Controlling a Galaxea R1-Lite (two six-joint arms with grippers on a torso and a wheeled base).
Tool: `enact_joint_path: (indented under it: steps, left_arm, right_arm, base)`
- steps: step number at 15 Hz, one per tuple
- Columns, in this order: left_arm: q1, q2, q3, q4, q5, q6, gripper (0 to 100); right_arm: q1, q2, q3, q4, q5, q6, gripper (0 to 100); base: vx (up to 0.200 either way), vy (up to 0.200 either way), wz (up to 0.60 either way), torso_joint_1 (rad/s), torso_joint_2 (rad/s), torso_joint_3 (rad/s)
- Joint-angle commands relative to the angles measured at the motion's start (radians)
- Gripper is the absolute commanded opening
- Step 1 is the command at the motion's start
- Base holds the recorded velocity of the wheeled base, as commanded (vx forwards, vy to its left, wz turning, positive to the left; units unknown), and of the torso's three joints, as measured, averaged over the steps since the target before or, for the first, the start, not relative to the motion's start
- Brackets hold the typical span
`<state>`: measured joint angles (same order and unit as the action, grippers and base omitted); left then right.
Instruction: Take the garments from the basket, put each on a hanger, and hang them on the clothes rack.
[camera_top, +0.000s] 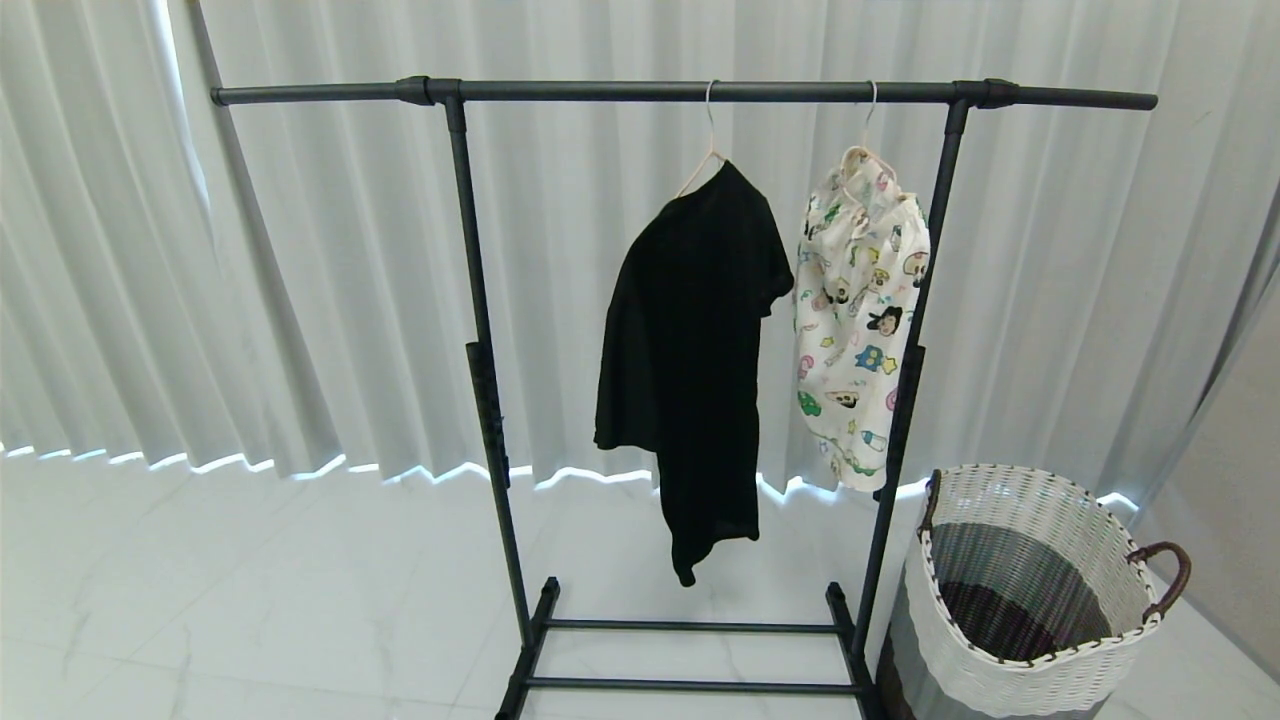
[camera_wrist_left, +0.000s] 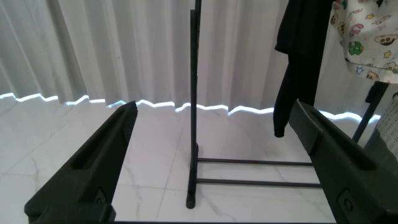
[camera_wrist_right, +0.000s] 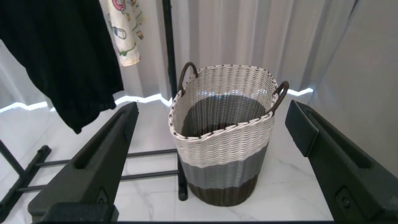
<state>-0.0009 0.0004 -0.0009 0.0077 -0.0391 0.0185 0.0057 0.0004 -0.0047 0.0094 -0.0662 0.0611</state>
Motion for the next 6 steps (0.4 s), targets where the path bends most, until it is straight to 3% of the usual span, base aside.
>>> enact_joint_path:
  steps: [1,6]
  left_arm:
    - [0.001,0.000,-0.001,0.000,0.001,0.000,100]
    - [-0.001,0.000,0.001,-0.002,-0.001,0.000,100]
  right_arm:
    - [0.000,0.000,0.000,0.000,0.002,-0.009,100]
    - [0.000,0.000,0.000,0.000,0.000,-0.026,100]
  base:
    - [0.000,0.000,0.00,0.000,0.00,0.000]
    - [0.000,0.000,0.00,0.000,0.00,0.000]
